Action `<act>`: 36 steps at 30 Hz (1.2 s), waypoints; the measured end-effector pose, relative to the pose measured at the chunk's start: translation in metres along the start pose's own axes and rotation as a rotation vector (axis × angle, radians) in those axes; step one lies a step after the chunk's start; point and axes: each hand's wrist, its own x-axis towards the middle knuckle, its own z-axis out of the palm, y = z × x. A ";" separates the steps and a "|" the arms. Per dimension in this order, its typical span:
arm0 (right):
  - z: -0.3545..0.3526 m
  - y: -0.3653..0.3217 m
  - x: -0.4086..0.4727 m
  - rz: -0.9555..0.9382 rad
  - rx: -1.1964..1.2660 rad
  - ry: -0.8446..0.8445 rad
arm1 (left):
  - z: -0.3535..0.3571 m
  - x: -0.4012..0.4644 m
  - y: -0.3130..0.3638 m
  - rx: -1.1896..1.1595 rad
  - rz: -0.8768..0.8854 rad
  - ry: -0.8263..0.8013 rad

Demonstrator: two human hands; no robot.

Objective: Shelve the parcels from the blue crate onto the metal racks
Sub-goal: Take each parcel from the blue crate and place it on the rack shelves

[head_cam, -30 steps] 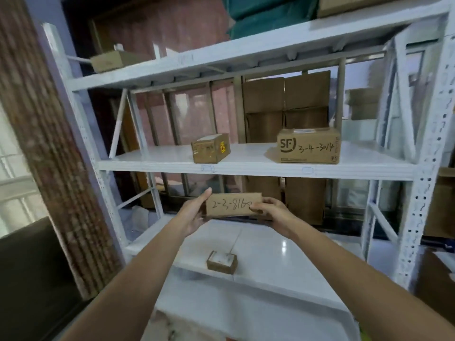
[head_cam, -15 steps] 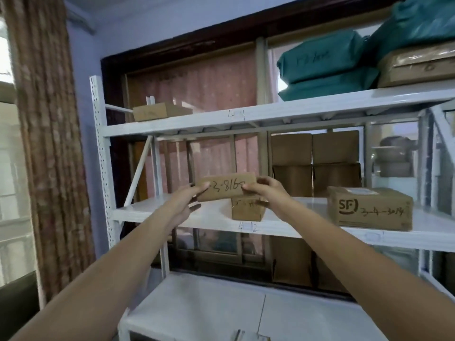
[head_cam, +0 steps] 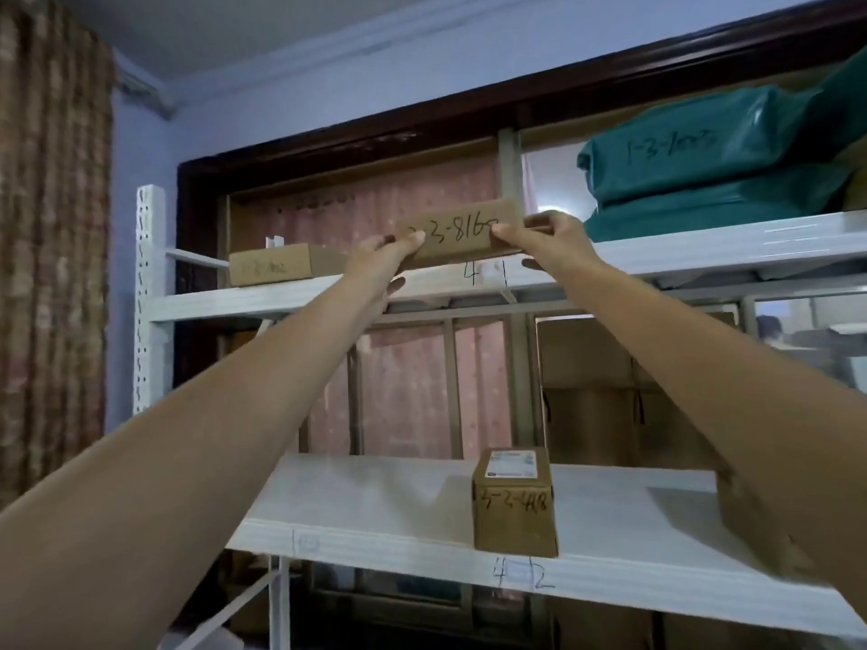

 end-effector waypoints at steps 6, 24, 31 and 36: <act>0.004 0.009 0.051 -0.079 -0.368 0.164 | 0.015 0.068 -0.013 0.136 0.104 -0.054; 0.018 0.048 0.076 0.035 -0.911 0.177 | 0.031 0.125 -0.063 0.558 0.207 -0.151; 0.023 0.045 0.068 0.068 -0.863 0.228 | 0.023 0.117 -0.058 0.548 0.215 -0.117; 0.030 0.040 0.045 0.064 -0.743 0.266 | 0.004 0.093 -0.070 0.471 0.321 -0.011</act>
